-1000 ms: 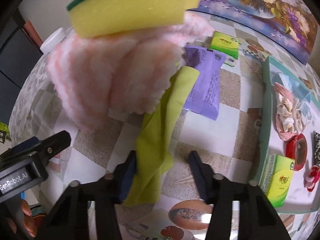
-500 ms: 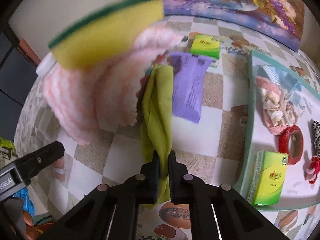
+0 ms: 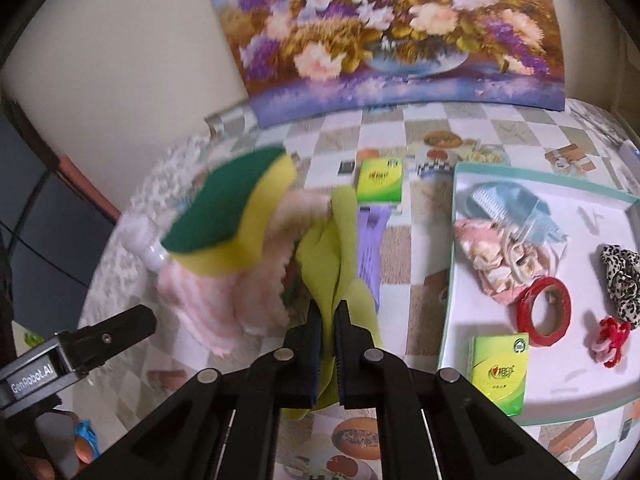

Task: Organize soft objects
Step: 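Grasp the green-yellow sponge with the left tool while the right tool lifts the yellow-green cloth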

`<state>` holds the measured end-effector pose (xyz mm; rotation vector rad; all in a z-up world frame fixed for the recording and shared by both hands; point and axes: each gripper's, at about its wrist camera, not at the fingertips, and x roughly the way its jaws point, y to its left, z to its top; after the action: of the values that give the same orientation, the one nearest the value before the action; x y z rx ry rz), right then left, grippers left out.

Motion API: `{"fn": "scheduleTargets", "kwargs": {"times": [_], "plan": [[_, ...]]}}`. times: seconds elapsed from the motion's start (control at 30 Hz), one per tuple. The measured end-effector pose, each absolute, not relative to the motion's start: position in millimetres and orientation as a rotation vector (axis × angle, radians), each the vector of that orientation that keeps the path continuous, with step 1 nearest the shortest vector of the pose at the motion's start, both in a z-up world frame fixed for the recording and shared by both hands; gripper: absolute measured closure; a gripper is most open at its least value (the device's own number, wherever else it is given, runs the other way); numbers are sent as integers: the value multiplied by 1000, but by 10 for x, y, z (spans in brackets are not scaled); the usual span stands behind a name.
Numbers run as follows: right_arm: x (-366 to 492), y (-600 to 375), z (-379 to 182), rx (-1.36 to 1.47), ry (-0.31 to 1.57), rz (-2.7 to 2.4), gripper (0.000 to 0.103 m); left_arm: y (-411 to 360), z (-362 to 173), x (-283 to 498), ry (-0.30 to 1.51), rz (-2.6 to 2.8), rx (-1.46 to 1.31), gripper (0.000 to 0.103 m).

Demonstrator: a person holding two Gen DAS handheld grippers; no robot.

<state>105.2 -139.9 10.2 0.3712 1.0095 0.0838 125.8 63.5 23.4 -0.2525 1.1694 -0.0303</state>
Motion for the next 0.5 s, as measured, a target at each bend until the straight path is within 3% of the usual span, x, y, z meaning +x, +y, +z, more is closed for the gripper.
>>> {"fn": "scheduleTargets", "kwargs": {"times": [0.5], "plan": [[1053,-1855,887,335,835,-41,97,-53,510,1712,1161,-103,-167,1]]}}
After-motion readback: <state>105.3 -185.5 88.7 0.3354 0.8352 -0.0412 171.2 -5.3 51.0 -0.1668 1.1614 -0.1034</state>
